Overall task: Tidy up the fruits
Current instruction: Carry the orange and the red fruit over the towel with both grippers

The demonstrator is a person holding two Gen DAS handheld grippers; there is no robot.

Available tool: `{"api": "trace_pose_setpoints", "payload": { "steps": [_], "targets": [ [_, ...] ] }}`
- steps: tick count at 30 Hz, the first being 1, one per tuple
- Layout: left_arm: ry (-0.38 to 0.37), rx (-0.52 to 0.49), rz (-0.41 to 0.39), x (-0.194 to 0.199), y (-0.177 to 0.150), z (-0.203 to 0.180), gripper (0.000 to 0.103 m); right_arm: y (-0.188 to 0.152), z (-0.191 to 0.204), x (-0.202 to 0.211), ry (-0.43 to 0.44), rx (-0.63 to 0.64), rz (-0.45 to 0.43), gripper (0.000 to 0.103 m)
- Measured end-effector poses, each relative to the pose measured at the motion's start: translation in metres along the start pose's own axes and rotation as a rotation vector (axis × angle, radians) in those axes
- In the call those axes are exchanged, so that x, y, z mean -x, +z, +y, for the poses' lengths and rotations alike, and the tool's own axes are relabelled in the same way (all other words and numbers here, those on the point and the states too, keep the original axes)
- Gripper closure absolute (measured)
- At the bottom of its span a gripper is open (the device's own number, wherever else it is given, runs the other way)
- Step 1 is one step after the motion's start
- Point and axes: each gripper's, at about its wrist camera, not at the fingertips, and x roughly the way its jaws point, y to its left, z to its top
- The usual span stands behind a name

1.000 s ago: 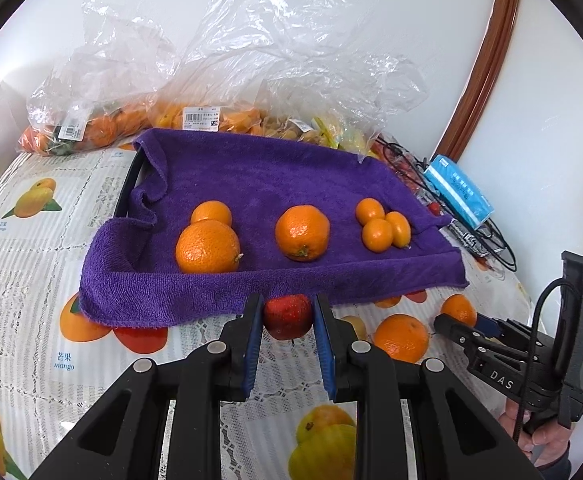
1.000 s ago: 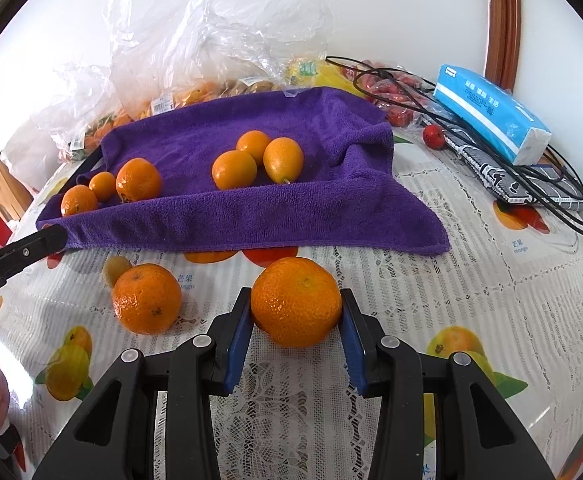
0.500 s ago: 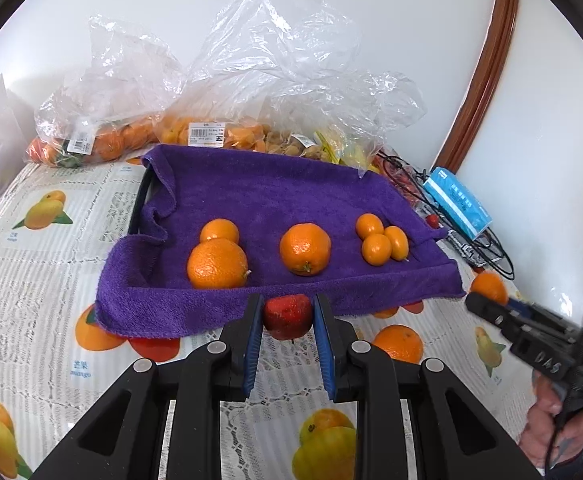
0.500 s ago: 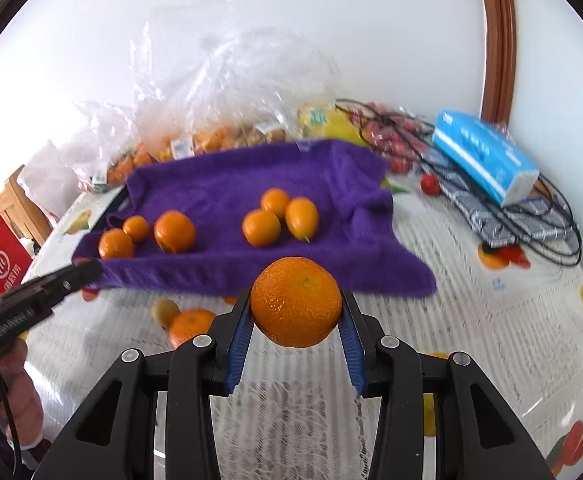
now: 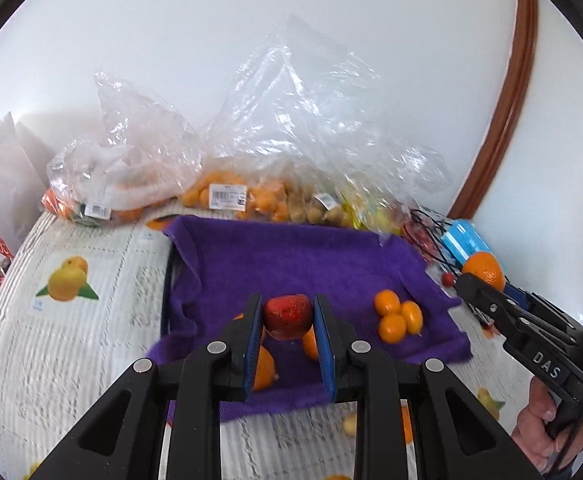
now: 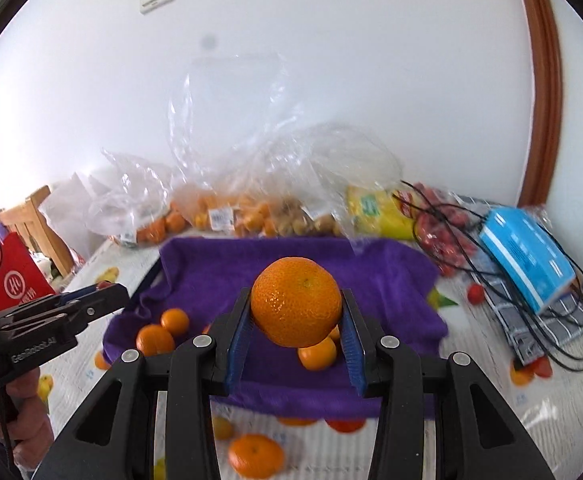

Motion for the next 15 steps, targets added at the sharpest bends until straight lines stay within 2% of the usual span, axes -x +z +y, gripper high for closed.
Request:
{"api": "trace_pose_setpoints", "payload": {
  "steps": [7, 15],
  "targets": [
    [0.044, 0.045, 0.012, -0.034, 0.015, 0.012, 0.079, 0.016, -0.003, -0.030, 0.022, -0.019, 0.001, 0.062],
    [0.055, 0.081, 0.054, -0.059, -0.003, 0.025, 0.079, -0.011, -0.014, -0.067, 0.042, -0.036, 0.101, 0.062]
  ]
}}
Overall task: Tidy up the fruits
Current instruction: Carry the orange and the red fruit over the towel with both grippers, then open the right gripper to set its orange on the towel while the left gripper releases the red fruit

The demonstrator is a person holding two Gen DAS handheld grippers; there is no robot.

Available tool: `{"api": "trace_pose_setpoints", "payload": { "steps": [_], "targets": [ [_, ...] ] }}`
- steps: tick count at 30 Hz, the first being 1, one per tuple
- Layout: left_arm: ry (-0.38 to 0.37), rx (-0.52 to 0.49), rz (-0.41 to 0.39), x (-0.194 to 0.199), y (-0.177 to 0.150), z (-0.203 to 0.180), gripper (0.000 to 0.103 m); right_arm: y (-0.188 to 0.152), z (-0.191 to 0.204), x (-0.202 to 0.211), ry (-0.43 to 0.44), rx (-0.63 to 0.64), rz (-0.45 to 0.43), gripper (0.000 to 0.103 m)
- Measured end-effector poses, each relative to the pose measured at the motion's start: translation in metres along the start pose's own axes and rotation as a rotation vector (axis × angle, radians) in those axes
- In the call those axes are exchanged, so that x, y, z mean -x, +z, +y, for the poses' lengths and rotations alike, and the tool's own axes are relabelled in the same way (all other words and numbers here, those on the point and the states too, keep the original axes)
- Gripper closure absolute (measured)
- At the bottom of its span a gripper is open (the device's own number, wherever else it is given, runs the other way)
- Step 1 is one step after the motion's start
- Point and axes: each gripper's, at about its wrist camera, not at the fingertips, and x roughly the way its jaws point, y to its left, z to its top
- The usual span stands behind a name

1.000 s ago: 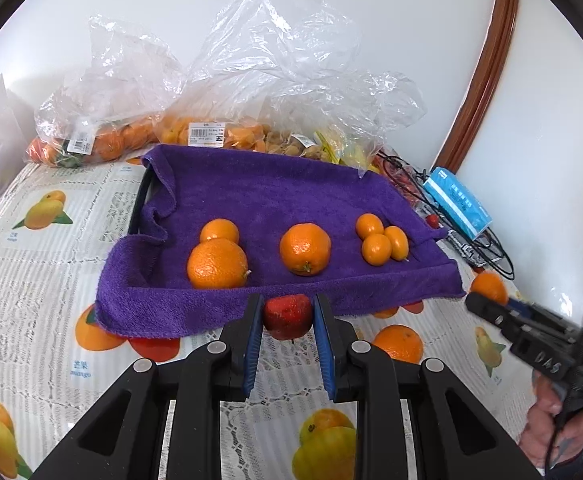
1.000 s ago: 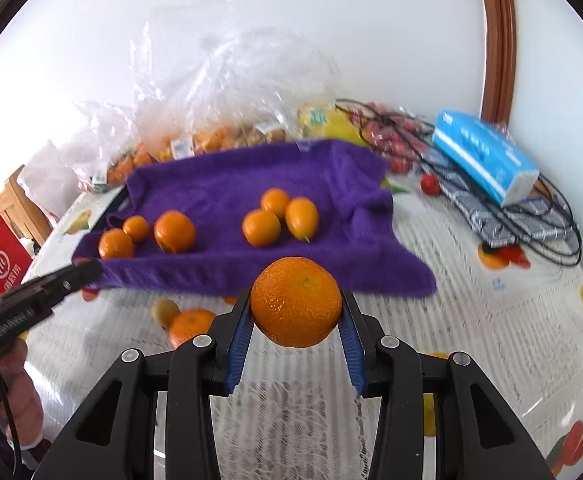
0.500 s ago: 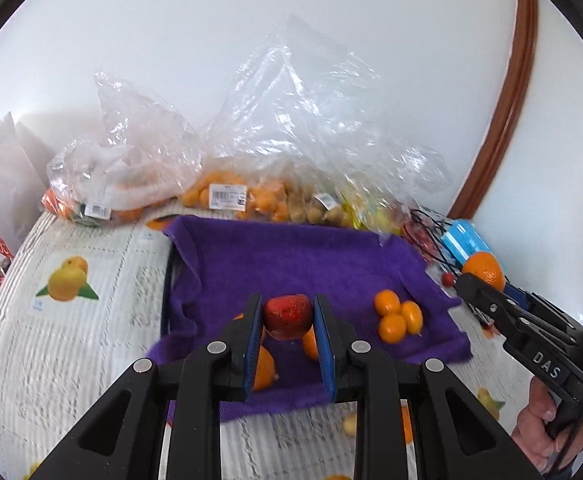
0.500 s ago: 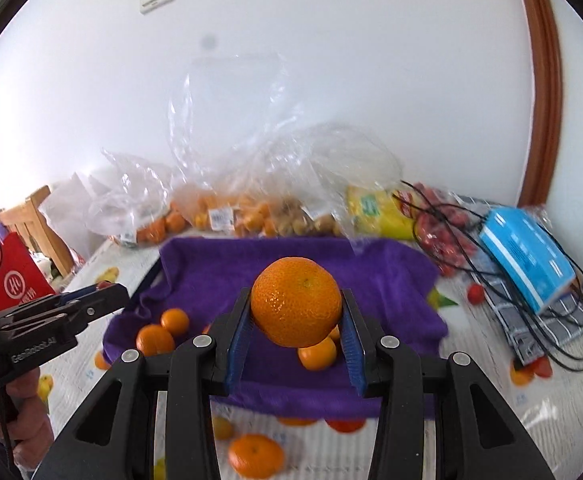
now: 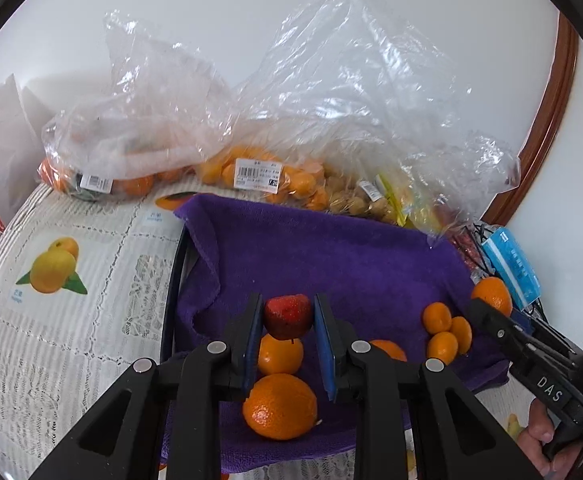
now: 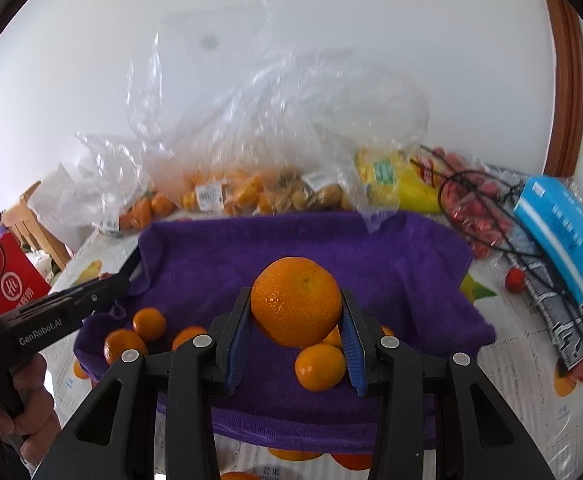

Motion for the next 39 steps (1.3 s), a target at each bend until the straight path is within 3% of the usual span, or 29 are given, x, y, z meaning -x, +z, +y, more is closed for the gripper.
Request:
{"api": "trace_pose_setpoints", "payload": {
  "steps": [10, 26, 39],
  "targets": [
    [-0.025, 0.042, 0.018, -0.005, -0.005, 0.009, 0.079, -0.017, 0.020, -0.019, 0.035, 0.074, 0.072, 0.062],
    [-0.054, 0.002, 0.039, -0.007, -0.011, -0.006, 0.079, -0.024, 0.026, -0.030, 0.033, 0.110, 0.118, 0.062],
    [-0.072, -0.001, 0.076, -0.014, -0.016, -0.010, 0.079, -0.016, 0.021, -0.012, 0.026, 0.091, 0.033, 0.057]
  ]
}}
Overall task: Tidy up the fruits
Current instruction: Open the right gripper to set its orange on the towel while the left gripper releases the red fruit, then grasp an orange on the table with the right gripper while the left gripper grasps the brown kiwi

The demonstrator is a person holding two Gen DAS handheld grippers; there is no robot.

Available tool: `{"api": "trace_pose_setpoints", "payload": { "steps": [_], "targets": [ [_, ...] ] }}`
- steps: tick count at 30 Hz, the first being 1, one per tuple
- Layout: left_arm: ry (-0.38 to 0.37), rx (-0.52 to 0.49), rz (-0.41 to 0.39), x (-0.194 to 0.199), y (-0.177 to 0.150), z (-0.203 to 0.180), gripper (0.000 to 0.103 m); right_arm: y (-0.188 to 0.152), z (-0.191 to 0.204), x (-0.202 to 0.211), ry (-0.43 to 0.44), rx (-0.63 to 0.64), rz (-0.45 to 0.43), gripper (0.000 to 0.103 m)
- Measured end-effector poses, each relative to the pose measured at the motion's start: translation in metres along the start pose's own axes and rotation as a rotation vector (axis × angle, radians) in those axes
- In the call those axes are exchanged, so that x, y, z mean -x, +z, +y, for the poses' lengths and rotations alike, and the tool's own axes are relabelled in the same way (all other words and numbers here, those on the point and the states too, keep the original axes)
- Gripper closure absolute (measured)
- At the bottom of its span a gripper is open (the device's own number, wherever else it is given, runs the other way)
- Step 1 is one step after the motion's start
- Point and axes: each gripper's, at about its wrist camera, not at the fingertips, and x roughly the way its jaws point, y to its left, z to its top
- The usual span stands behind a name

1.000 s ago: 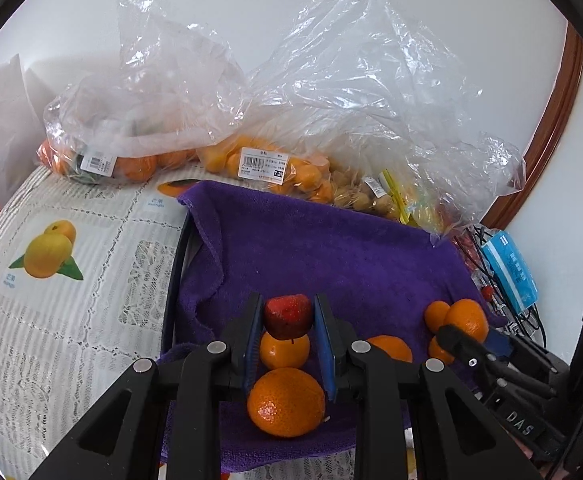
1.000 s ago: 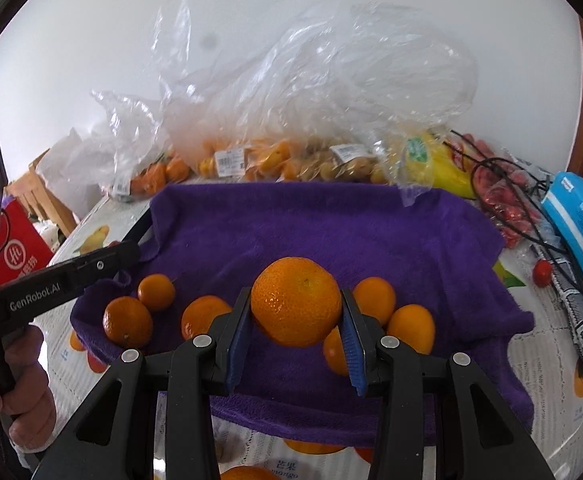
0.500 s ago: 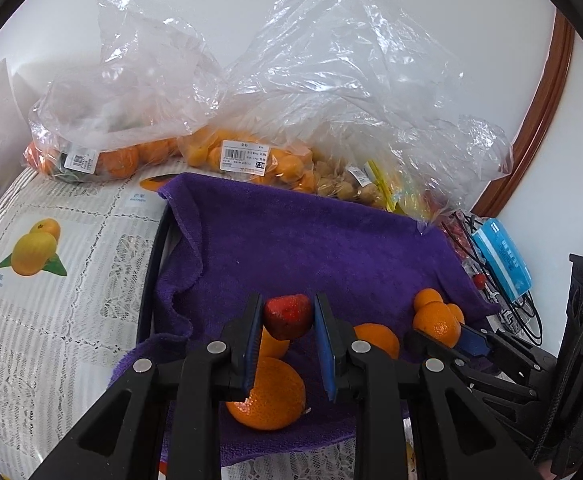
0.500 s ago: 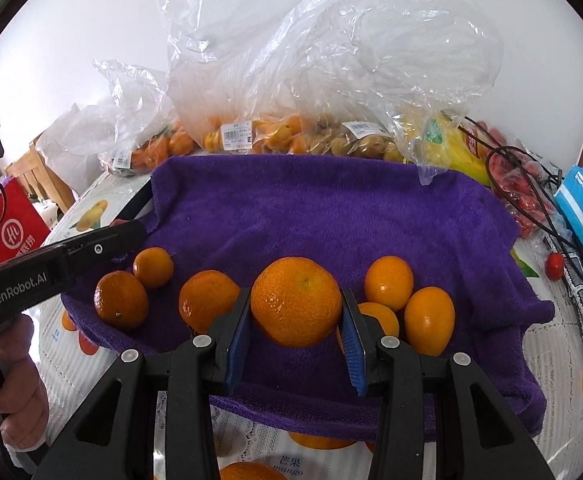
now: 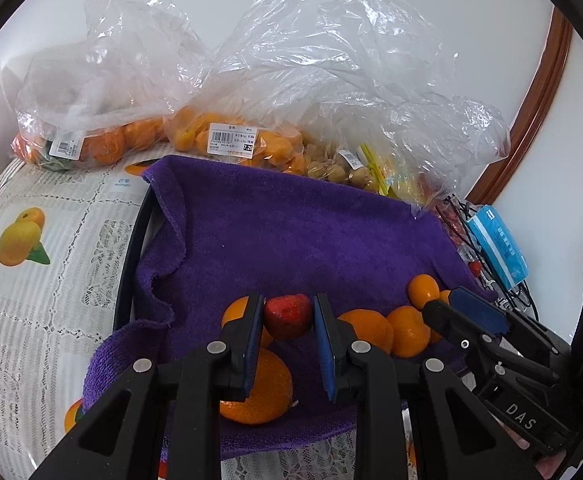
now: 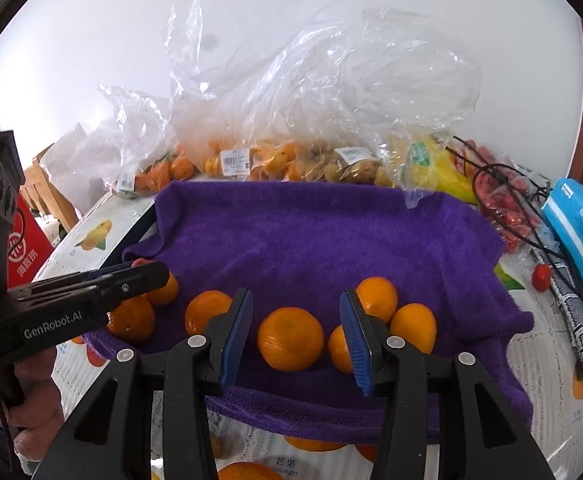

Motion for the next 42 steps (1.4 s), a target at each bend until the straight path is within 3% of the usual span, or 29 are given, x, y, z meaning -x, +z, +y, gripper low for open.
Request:
{"api": "trace_pose_setpoints", "payload": {
  "steps": [11, 13, 16, 20, 30, 42],
  "targets": [
    [-0.008, -0.013, 0.005, -0.002, -0.002, -0.001, 0.079, 0.003, -0.018, 0.000, -0.025, -0.079, -0.017, 0.057],
    [-0.009, -0.015, 0.004, -0.001, -0.002, -0.001, 0.073, 0.003, -0.020, 0.000, -0.023, -0.087, -0.017, 0.057],
    [-0.001, -0.021, -0.011, 0.002, -0.002, -0.002, 0.057, 0.002, -0.020, 0.000, -0.029, -0.086, -0.018, 0.057],
    [0.006, -0.024, -0.022, 0.005, -0.001, -0.003, 0.055, 0.002, -0.020, 0.001, -0.032, -0.085, -0.024, 0.057],
    [0.030, -0.041, -0.040, 0.014, -0.006, -0.011, 0.054, 0.002, -0.013, 0.021, -0.054, -0.085, -0.061, 0.053],
    [0.058, -0.034, -0.058, 0.045, -0.030, 0.001, 0.053, -0.036, -0.002, 0.058, -0.069, -0.075, -0.027, 0.051]
  ]
}}
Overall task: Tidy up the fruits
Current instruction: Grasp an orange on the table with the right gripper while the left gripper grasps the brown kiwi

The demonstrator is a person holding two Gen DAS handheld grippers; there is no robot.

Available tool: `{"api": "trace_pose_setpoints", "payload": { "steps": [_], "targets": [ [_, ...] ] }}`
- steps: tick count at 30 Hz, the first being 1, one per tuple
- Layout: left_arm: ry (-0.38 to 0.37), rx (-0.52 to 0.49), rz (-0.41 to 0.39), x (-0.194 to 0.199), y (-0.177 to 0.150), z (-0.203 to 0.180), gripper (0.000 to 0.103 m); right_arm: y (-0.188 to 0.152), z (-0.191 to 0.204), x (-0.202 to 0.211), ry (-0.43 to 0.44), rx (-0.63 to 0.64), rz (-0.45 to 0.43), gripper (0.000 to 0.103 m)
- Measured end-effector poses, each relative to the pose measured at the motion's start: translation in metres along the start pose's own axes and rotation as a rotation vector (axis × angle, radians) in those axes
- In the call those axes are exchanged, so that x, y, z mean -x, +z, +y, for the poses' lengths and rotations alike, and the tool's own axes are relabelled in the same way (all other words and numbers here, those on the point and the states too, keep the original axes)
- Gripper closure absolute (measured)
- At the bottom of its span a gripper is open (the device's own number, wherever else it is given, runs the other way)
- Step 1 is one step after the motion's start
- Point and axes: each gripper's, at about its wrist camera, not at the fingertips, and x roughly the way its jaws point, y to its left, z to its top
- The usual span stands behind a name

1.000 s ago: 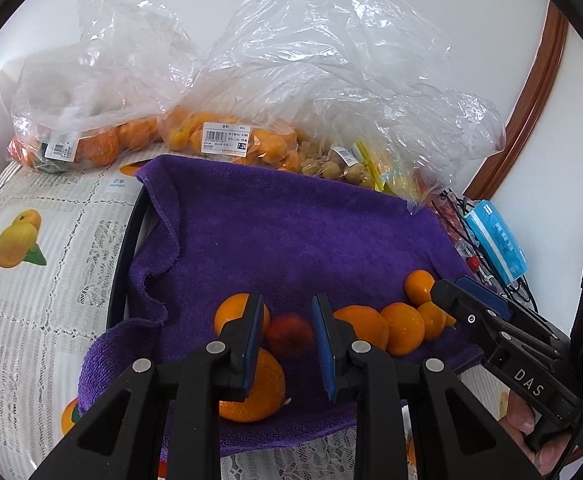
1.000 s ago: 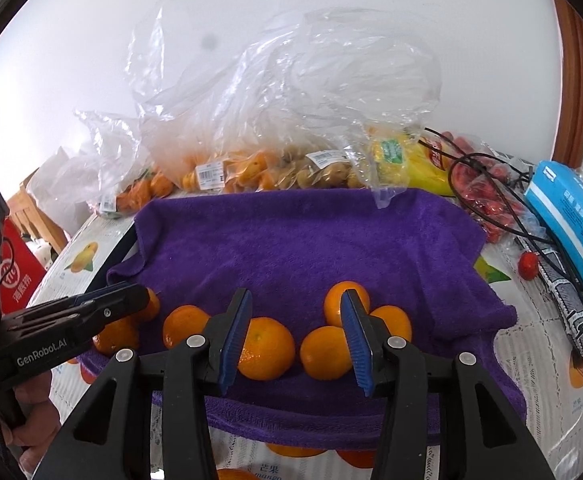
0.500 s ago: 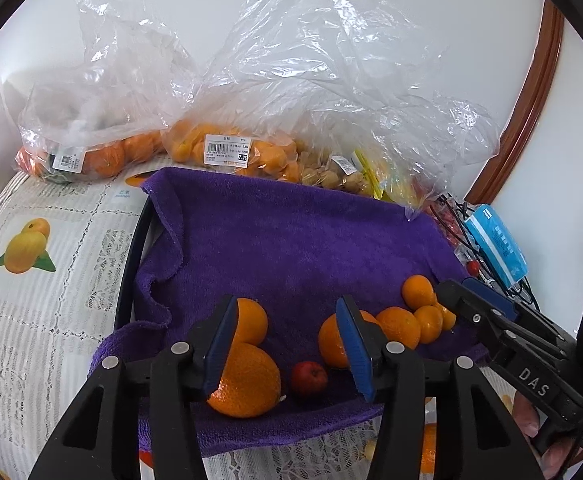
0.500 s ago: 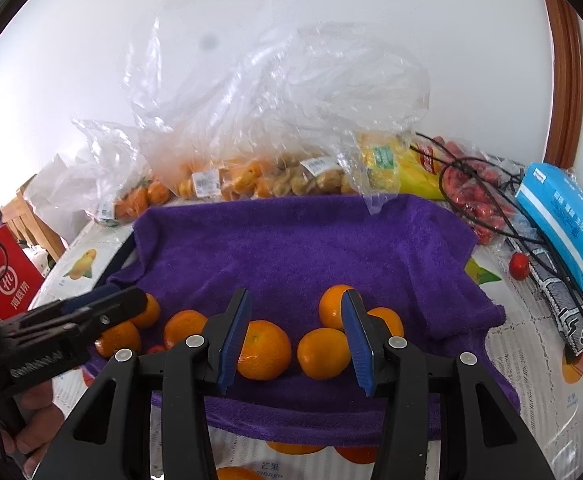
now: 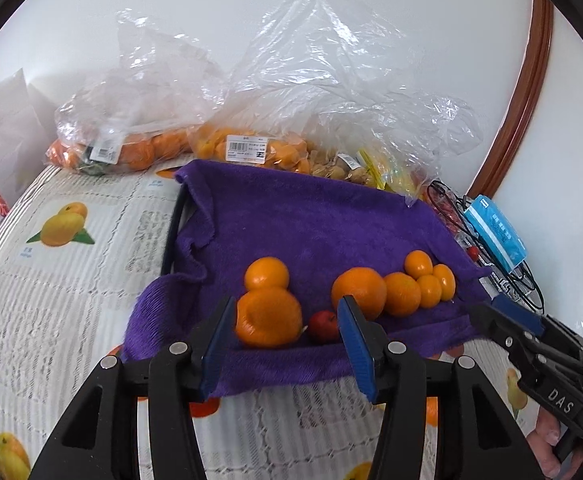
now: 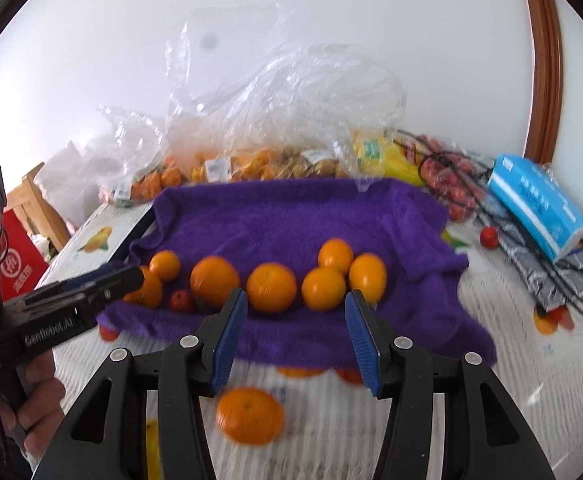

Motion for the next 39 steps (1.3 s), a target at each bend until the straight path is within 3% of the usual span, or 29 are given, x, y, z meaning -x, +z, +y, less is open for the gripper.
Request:
{"api": "trace_pose_setpoints", "payload": {
  "steps": [8, 16, 17, 24, 28, 30, 33, 39],
  "targets": [
    [0.031, -0.013, 0.006, 0.011, -0.010, 0.012, 0.053, -0.032, 0.014, -0.002, 0.018, 0.013, 0.084, 0.051],
    [-0.016, -0.041, -0.006, 0.022, -0.014, 0.008, 0.052, -0.057, 0.027, -0.023, -0.007, 0.047, 0.176, 0.051],
    [-0.025, -0.040, -0.003, 0.022, -0.015, 0.008, 0.052, -0.058, 0.028, -0.025, -0.009, 0.051, 0.184, 0.057],
    [-0.080, -0.065, 0.032, 0.019, -0.021, 0.000, 0.052, -0.059, 0.012, -0.008, -0.054, 0.019, 0.129, 0.060],
    [-0.185, -0.106, 0.123, 0.008, -0.032, -0.015, 0.052, -0.063, -0.015, 0.003, -0.088, -0.033, 0.126, 0.060],
    [-0.201, -0.139, 0.154, 0.003, -0.040, -0.027, 0.052, -0.066, -0.024, 0.010, -0.125, -0.026, 0.117, 0.060],
    [-0.196, -0.203, 0.185, -0.004, -0.052, -0.046, 0.052, -0.072, -0.038, 0.022, -0.177, -0.017, 0.094, 0.060],
    [-0.134, -0.250, 0.205, -0.017, -0.063, -0.071, 0.054, -0.081, -0.052, 0.035, -0.192, -0.031, 0.069, 0.060]
  ]
}}
